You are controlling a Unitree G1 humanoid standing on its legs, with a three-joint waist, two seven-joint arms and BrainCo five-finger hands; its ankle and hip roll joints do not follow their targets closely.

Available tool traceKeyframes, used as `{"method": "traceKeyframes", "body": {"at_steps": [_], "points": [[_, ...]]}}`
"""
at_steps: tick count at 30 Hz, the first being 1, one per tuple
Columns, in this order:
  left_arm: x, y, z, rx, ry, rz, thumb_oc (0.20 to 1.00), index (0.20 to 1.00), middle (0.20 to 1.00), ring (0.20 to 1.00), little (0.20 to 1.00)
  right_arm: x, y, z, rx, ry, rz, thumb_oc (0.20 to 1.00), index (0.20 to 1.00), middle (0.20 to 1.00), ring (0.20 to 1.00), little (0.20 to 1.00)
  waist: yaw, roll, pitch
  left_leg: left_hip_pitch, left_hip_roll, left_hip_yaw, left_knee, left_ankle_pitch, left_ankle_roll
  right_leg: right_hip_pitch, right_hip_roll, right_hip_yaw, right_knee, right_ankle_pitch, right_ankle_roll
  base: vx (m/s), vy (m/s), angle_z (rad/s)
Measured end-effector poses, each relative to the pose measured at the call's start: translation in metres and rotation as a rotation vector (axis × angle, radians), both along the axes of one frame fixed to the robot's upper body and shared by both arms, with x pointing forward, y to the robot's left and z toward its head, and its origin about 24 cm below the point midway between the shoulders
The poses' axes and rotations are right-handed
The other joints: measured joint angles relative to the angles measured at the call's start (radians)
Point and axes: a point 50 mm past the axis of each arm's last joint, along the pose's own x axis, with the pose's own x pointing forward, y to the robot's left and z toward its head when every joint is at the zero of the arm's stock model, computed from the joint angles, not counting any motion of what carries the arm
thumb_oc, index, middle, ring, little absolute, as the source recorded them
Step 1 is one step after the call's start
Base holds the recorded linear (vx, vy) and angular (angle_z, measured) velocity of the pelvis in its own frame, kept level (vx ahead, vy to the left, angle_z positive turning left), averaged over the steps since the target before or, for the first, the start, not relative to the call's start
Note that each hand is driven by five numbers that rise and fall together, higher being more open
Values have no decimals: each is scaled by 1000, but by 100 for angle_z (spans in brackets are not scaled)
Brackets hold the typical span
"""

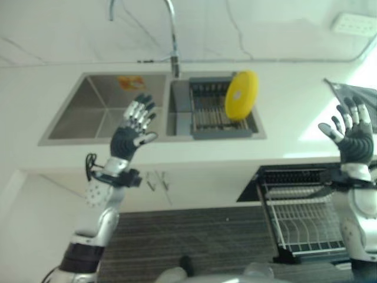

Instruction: Place the dishes in the dishwasher.

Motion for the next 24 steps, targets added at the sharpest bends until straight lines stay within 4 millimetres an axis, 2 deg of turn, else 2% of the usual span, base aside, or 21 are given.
{"method": "traceKeyframes", "body": {"at_steps": [1,2,3,4,5,6,8,9,11,14,16,18,19,21,22,24], "points": [[0,-1,0,3,9,-3,1000,1000,1000,1000,1000,0,0,-2,6,4,1,1000,1000,1000,1000,1000,0,2,0,1,-5,-2,0,-3,9,-35,-13,-1,54,11,5,46,190,11],[0,-1,0,5,13,-4,1000,1000,1000,1000,1000,1,-1,-4,7,17,-4,1000,1000,1000,1000,1000,0,5,0,1,-1,-3,0,-4,13,-66,-2,-5,116,-37,17,83,227,12],[-1,0,0,6,10,-3,1000,1000,1000,1000,1000,1,-2,-5,7,21,-5,1000,1000,1000,1000,1000,0,5,-1,2,0,-4,0,-6,16,-75,13,-7,146,-82,9,101,225,-3],[-1,0,0,-2,11,1,1000,1000,1000,1000,1000,2,-1,-4,-1,19,4,1000,1000,1000,1000,1000,-2,4,-2,8,0,1,1,-15,29,-100,61,-23,180,-125,5,83,128,-14],[-1,-2,-1,-5,21,-5,1000,1000,1000,1000,1000,2,-2,-3,-22,27,16,1000,1000,1000,1000,1000,-8,12,-1,14,10,5,0,-17,30,-127,110,-30,243,-253,-12,67,72,-18],[-1,-3,0,-4,19,-10,1000,1000,1000,1000,1000,3,-5,-2,-45,34,14,1000,1000,1000,1000,1000,-18,18,-4,15,18,9,1,-15,27,-133,166,-62,227,-308,-32,41,33,-18],[-2,-2,-1,-10,18,-3,1000,1000,1000,1000,1000,3,-11,1,-82,38,7,1000,1000,1000,1000,1000,-23,8,-9,14,17,31,0,-20,18,-130,229,-142,105,-317,-51,80,11,-24],[-3,-3,-5,-12,34,-6,1000,1000,1000,1000,1000,3,-14,0,-85,49,2,1000,1000,1000,1000,1000,-36,-1,-12,16,6,27,1,-22,12,-112,243,-172,26,-305,-69,98,-20,-26],[-5,-4,-9,-32,46,-5,1000,1000,1000,1000,1000,0,-16,-4,-90,67,4,1000,1000,1000,1000,1000,-38,-1,-16,18,1,27,1,-26,2,-76,265,-147,-36,-311,-87,103,-53,-14],[-6,-7,-14,-63,56,-6,1000,1000,1000,1000,1000,-2,-16,-12,-87,100,9,1000,1000,1000,1000,1000,-56,2,-15,27,13,12,11,-27,-8,-77,280,-103,-5,-312,-89,161,-77,4],[-8,-5,-18,-63,69,-3,1000,1000,1000,1000,1000,-2,-15,-13,-80,101,10,1000,1000,1000,1000,1000,-64,3,-15,45,21,-4,10,-39,-3,-87,274,-95,20,-338,-76,196,-104,13],[-8,-4,-18,-59,71,-2,1000,1000,1000,1000,1000,-2,-14,-13,-76,100,12,1000,1000,1000,1000,1000,-59,-2,-18,52,17,-11,12,-49,-15,-112,257,-81,-29,-289,-57,225,-155,18],[-9,-4,-18,-57,71,-6,1000,1000,1000,1000,1000,-2,-13,-15,-61,102,7,1000,1000,1000,1000,1000,-61,-2,-18,52,19,-22,18,-54,-24,-135,250,-79,-29,-286,-55,212,-179,33],[-11,-3,-19,-43,78,-13,1000,1000,1000,1000,1000,-3,-11,-20,-33,109,0,1000,1000,1000,1000,1000,-60,-14,-26,72,18,-32,24,-70,-55,-122,250,-76,-110,-241,-76,185,-160,23],[-14,-3,-24,-42,98,-13,1000,1000,1000,1000,1000,-3,-12,-20,-31,113,-6,1000,1000,1000,1000,1000,-62,5,-34,86,34,-47,24,-78,-73,-96,274,-81,-136,-239,-117,135,-122,-5],[-15,-3,-25,-37,103,-18,1000,1000,1000,1000,1000,-3,-12,-19,-28,111,-18,1000,1000,1000,1000,1000,-59,39,-49,85,64,-57,25,-75,-87,-67,326,-78,-195,-218,-144,125,-120,-19]]}}
